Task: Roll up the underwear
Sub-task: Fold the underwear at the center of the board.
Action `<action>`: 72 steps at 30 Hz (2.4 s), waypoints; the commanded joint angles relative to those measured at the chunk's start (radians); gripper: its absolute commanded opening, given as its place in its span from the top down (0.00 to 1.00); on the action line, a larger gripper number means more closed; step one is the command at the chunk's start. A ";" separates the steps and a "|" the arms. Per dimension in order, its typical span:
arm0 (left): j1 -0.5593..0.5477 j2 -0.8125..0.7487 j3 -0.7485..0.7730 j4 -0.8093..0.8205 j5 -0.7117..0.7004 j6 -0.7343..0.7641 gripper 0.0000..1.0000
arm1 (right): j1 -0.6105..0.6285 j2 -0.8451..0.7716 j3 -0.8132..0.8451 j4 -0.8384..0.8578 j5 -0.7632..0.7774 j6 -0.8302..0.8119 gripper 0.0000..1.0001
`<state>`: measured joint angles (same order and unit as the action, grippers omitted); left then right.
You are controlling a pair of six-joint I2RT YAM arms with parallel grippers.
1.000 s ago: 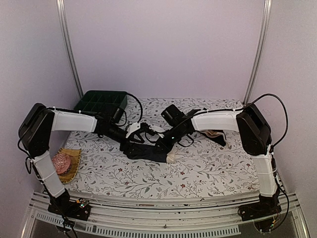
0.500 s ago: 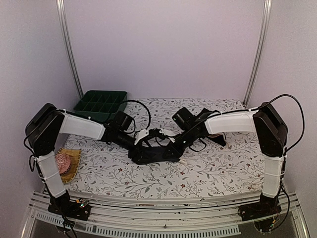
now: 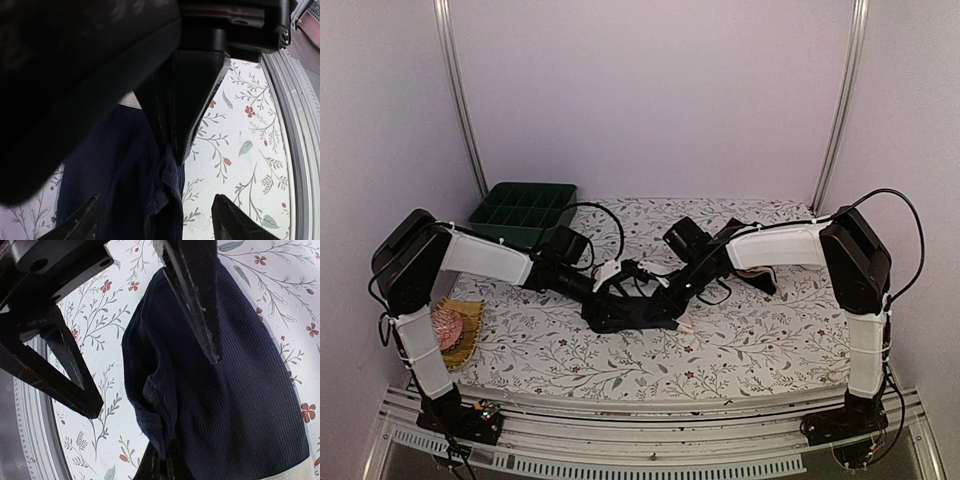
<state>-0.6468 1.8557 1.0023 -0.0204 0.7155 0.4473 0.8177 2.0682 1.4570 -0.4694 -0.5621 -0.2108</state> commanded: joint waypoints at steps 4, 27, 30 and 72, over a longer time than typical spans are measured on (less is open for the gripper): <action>-0.028 0.018 -0.018 0.024 0.038 0.011 0.32 | 0.011 0.036 0.052 0.038 -0.027 -0.017 0.98; 0.025 0.000 -0.140 0.210 0.140 -0.073 0.32 | -0.005 0.023 -0.006 0.092 -0.036 -0.006 0.98; 0.029 -0.011 -0.150 0.254 0.150 -0.102 0.33 | -0.004 0.029 -0.002 0.092 -0.046 -0.008 0.98; 0.140 0.032 -0.161 0.292 0.023 -0.362 1.00 | 0.063 -0.157 -0.238 0.158 0.299 0.022 0.41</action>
<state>-0.5354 1.8725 0.8284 0.2577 0.7105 0.1146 0.8825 1.9030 1.2415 -0.3504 -0.3260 -0.1967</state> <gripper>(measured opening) 0.030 0.582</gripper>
